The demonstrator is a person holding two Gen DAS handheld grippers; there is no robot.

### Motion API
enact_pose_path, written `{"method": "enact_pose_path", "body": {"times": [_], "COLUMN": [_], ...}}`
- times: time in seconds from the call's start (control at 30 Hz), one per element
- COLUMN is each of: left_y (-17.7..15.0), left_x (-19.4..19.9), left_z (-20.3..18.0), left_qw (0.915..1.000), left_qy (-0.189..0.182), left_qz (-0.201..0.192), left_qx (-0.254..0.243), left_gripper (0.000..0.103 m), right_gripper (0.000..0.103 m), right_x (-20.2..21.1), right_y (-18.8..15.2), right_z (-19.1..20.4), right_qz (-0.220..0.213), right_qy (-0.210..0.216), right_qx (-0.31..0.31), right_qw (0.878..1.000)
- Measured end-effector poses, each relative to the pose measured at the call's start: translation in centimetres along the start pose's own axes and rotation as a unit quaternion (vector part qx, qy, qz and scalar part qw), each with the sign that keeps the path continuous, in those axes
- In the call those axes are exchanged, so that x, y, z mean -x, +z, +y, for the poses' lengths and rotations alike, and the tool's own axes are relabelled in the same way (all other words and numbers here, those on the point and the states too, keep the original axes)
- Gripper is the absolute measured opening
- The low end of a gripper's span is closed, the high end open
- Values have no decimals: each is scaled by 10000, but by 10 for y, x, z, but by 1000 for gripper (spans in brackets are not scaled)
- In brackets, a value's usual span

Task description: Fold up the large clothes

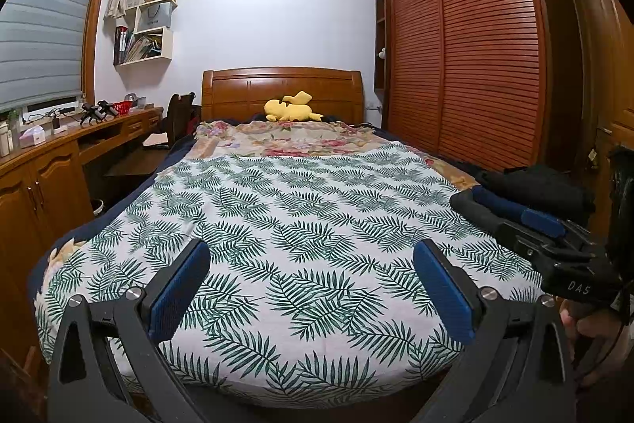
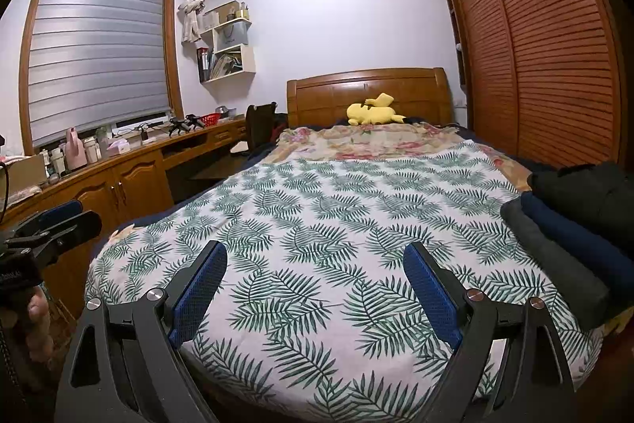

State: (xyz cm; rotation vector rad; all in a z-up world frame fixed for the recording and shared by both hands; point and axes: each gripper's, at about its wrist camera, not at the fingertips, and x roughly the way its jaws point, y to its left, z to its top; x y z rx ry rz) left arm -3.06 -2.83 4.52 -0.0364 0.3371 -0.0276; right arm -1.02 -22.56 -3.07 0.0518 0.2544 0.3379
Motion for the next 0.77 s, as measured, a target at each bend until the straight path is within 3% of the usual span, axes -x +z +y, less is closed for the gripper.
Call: {"method": "enact_pose_path", "body": {"times": [0.77], "left_y": [2], "left_x": [-4], "left_z": [4], "left_qw": [10000], "left_qy": [8], "left_qz": [53], "left_qx": [43], "left_gripper": [102], "right_gripper": [91], "right_x": [-1], "right_y": [0], "right_z": [3], "right_qz": [-14], "right_qy": [-64], "right_qx": [-41], "right_qw": [10000]}}
